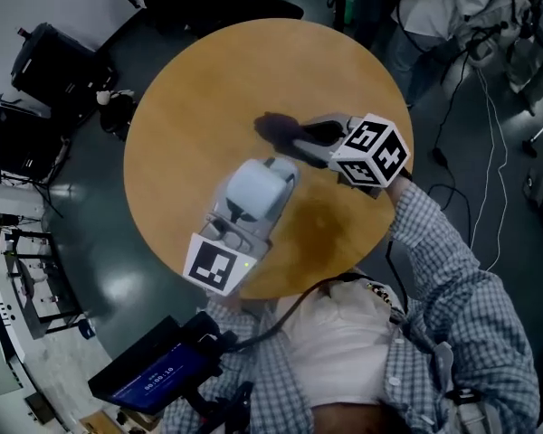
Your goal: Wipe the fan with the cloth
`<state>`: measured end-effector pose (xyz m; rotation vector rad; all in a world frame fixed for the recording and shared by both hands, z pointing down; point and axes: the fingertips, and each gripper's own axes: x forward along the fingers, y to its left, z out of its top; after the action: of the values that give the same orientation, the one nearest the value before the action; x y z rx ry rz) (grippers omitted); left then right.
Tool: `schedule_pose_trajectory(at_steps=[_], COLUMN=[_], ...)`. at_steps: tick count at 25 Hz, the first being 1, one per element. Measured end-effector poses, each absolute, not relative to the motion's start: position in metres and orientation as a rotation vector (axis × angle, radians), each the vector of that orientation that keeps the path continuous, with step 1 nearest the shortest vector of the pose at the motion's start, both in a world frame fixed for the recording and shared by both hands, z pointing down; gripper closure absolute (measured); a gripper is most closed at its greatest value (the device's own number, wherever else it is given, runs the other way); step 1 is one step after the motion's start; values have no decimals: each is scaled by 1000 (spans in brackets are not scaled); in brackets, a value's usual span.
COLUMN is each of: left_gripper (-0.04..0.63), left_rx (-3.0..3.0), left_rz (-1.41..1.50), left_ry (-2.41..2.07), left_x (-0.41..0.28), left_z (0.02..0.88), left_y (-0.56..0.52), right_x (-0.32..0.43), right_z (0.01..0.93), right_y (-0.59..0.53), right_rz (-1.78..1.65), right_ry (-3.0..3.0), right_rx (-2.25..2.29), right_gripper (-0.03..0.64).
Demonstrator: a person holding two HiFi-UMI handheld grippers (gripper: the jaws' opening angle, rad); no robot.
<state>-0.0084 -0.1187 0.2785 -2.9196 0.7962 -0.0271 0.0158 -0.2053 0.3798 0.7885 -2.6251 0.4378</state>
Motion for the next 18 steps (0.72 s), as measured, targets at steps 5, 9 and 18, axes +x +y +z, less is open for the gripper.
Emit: schedule_pose_trajectory(at_steps=[5, 9, 18], left_gripper=[461, 462, 462], left_rx=[-2911, -2916, -2995], left_rz=[-46, -97, -194], left_ry=[869, 864, 857], left_x=[-8, 4, -3], left_z=[299, 328, 406], left_y=[-141, -156, -167], right_x=[49, 69, 63], right_z=[377, 389, 466], right_y=[-203, -207, -216], right_rz=[557, 608, 515], right_ry=[-2680, -2694, -2552], right_rx=[979, 1052, 1112], right_gripper=[532, 532, 532])
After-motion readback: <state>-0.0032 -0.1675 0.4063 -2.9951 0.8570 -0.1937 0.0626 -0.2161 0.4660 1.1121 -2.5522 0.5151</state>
